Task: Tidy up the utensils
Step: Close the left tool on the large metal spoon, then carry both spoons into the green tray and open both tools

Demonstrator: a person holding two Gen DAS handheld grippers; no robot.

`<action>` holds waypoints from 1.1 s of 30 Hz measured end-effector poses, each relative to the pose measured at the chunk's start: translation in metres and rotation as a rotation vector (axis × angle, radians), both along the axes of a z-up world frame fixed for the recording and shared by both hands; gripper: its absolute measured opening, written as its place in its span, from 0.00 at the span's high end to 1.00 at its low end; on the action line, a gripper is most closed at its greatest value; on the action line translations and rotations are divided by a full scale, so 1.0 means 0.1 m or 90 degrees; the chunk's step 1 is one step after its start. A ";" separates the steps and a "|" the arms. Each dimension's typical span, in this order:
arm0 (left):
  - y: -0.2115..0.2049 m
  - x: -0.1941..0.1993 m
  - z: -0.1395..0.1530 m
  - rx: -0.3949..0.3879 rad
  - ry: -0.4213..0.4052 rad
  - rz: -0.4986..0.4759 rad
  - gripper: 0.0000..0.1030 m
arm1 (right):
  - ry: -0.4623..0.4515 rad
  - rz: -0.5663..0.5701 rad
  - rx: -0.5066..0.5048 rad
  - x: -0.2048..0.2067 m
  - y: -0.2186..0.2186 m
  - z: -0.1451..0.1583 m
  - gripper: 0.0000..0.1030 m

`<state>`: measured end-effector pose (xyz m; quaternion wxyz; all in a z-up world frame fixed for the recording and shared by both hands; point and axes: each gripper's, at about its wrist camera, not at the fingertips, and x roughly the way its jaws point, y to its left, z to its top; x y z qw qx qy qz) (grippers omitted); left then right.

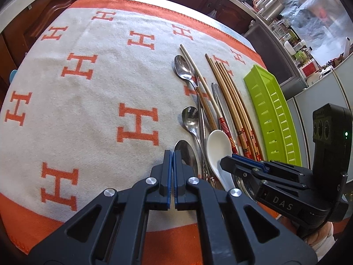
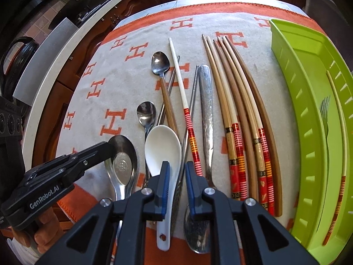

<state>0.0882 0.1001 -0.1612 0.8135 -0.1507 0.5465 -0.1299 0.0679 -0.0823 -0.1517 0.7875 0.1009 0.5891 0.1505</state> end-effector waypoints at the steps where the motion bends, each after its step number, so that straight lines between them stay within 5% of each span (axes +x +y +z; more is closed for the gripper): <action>1: 0.00 0.00 0.00 -0.001 0.000 -0.002 1.00 | -0.004 0.000 -0.001 0.01 0.00 0.00 0.86; 7: -0.01 -0.01 0.02 -0.009 -0.005 -0.011 1.00 | -0.031 -0.011 0.013 -0.01 -0.03 0.02 0.98; 22: -0.22 -0.11 0.40 -0.033 -0.047 -0.056 1.00 | -0.118 -0.037 0.009 -0.27 -0.28 0.50 0.98; 33: -1.20 0.08 0.97 -0.015 -0.102 -0.153 1.00 | -0.157 -0.185 -0.060 -0.41 -1.36 0.81 0.98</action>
